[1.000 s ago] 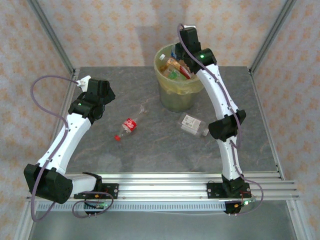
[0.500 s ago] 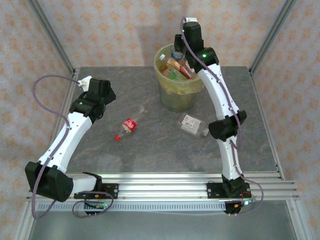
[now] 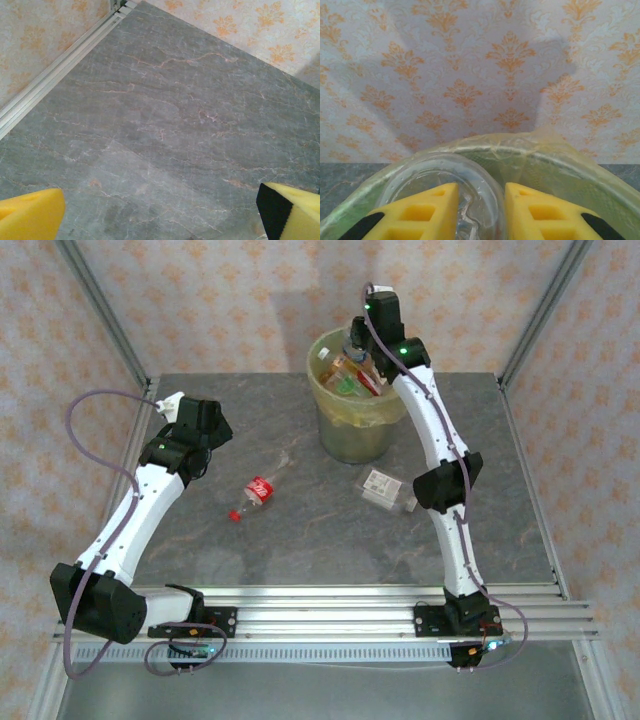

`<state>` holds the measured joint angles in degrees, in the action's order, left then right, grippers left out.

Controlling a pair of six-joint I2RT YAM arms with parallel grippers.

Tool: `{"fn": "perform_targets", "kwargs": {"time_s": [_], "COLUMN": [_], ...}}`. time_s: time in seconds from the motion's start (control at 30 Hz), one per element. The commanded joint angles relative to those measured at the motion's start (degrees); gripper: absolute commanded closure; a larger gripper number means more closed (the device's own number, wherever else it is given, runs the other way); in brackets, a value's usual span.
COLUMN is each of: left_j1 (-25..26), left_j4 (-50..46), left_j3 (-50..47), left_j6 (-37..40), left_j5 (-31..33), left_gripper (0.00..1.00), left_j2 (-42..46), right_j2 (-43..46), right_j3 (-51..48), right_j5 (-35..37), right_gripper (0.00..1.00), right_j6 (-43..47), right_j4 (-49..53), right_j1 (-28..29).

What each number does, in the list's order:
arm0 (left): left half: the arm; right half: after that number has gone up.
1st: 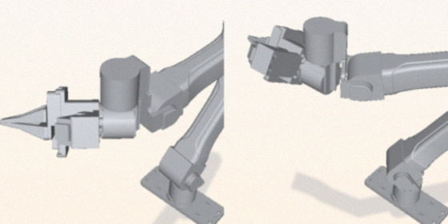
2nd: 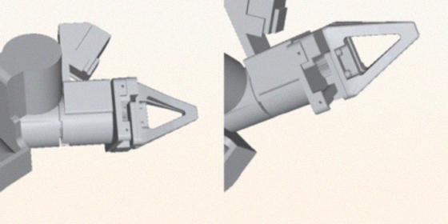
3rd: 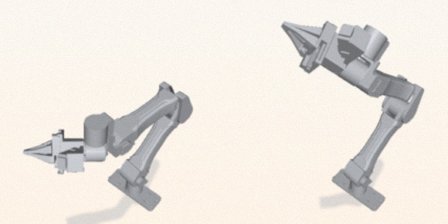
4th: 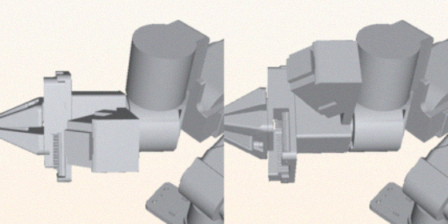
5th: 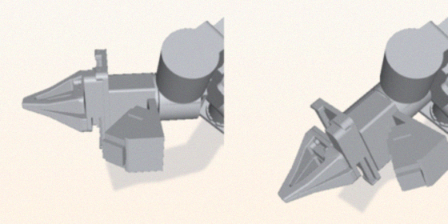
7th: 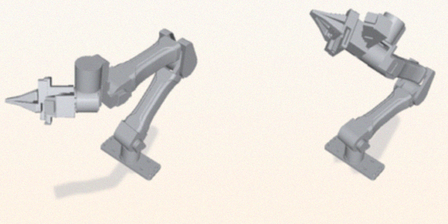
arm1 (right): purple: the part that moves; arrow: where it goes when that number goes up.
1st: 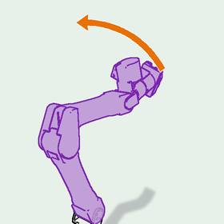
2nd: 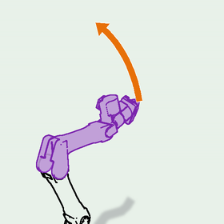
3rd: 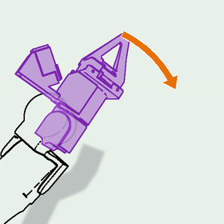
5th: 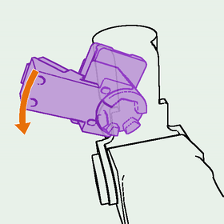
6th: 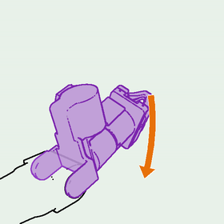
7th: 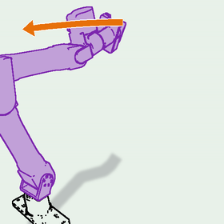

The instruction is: Put the plastic bottles in the bin

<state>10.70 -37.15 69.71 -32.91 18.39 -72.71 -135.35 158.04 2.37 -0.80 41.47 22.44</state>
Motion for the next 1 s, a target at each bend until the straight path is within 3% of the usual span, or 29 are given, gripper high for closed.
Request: {"fn": "perform_targets", "kwargs": {"time_s": [0.0, 0.33, 0.53, 0.77, 0.97], "left_j1": [-0.64, -0.58, -0.6, -0.59, -0.59], "left_j4": [-1.11, -0.96, -1.19, -0.66, -0.38], "left_j3": [1.65, 0.6, 0.3, -0.17, 0.12], "left_j6": [0.67, 0.47, 0.56, 0.44, 0.45], "left_j5": [0.19, -0.44, -0.38, -0.42, -1.06], "left_gripper": [0.0, 0.0, 0.0, 0.0, 0.0], "left_j2": [-0.01, 1.42, 2.03, 2.85, 3.06], "right_j2": [-2.29, -3.32, -1.72, 4.4, 9.79], "right_j3": [1.05, 0.85, 0.78, 1.47, 2.69], "right_j5": [0.61, 11.44, 10.88, 5.98, 2.15], "right_gripper": [0.72, 0.78, 0.78, 0.58, 0.52], "right_j6": [-0.17, -1.26, -2.06, -1.37, -2.22], "right_j4": [5.5, 12.43, 14.18, 7.02, 6.87], "right_j1": [-0.01, -0.18, -0.19, -0.17, -0.18]}}
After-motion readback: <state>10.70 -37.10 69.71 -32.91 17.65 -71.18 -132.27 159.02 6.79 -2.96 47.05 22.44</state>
